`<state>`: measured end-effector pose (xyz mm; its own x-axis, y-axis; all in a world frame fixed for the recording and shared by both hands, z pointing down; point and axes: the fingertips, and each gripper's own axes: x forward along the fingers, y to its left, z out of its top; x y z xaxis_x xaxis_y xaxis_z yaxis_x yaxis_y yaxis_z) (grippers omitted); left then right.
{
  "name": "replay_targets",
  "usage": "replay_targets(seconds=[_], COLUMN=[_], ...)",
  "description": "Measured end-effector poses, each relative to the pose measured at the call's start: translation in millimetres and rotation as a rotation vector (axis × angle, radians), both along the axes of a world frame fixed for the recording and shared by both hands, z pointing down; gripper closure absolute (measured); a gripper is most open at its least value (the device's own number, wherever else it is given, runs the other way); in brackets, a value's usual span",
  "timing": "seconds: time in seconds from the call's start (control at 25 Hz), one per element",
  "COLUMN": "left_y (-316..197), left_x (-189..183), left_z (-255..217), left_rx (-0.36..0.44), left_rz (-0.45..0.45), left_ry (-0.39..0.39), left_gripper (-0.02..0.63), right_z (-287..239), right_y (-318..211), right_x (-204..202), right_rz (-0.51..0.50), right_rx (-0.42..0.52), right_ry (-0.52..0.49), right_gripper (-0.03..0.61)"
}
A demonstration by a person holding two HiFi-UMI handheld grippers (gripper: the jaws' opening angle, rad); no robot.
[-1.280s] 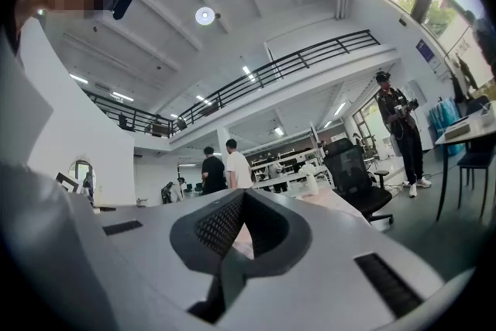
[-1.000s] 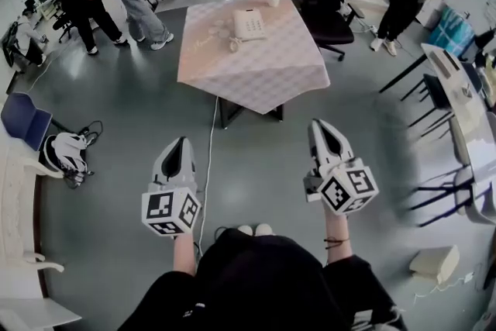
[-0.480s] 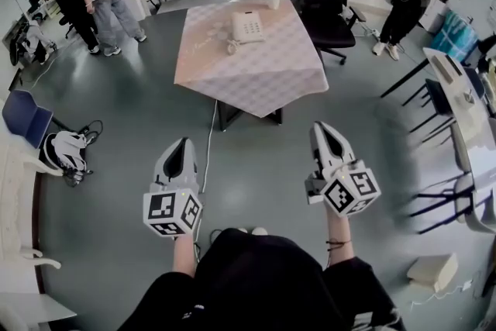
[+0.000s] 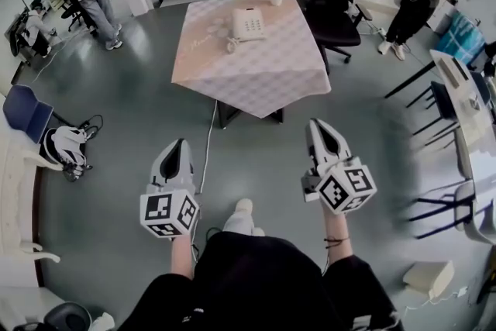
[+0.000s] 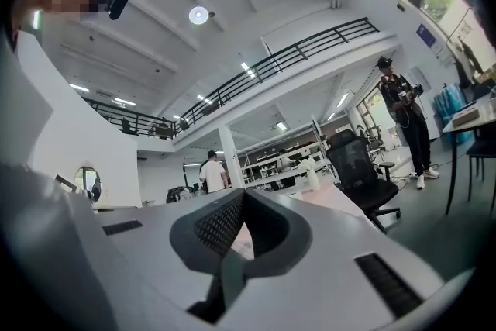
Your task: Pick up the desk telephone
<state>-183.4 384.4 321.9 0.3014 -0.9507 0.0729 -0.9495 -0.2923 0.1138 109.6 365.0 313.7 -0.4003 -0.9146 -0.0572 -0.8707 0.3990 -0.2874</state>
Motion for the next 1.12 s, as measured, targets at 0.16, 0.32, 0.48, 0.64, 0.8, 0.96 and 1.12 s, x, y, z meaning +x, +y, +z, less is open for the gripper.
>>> replay_targets(seconds=[0.16, 0.32, 0.48, 0.64, 0.8, 0.96, 1.12], left_y=[-17, -38, -66, -100, -130, -163, -195], left_x=[7, 8, 7, 7, 4, 0, 1], left_z=[2, 7, 15, 18, 22, 26, 30], left_rx=[-0.009, -0.016, -0.023, -0.031, -0.051, -0.058, -0.064], left_rz=[-0.005, -0.007, -0.015, -0.005, 0.004, 0.011, 0.029], left_ry=[0.001, 0.009, 0.019, 0.015, 0.009, 0.021, 0.032], left_gripper=[0.615, 0.615, 0.615, 0.615, 0.615, 0.615, 0.615], right_z=[4, 12, 18, 20, 26, 28, 31], right_y=[-20, -42, -70, -103, -134, -167, -200], right_x=[7, 9, 11, 5, 0, -9, -14], right_rz=[0.001, 0.005, 0.008, 0.008, 0.011, 0.008, 0.013], right_rx=[-0.015, -0.032, -0.043, -0.046, -0.070, -0.074, -0.079], right_ry=[-0.020, -0.034, -0.046, -0.053, -0.055, -0.056, -0.061], right_gripper=[0.586, 0.586, 0.586, 0.586, 0.586, 0.586, 0.586])
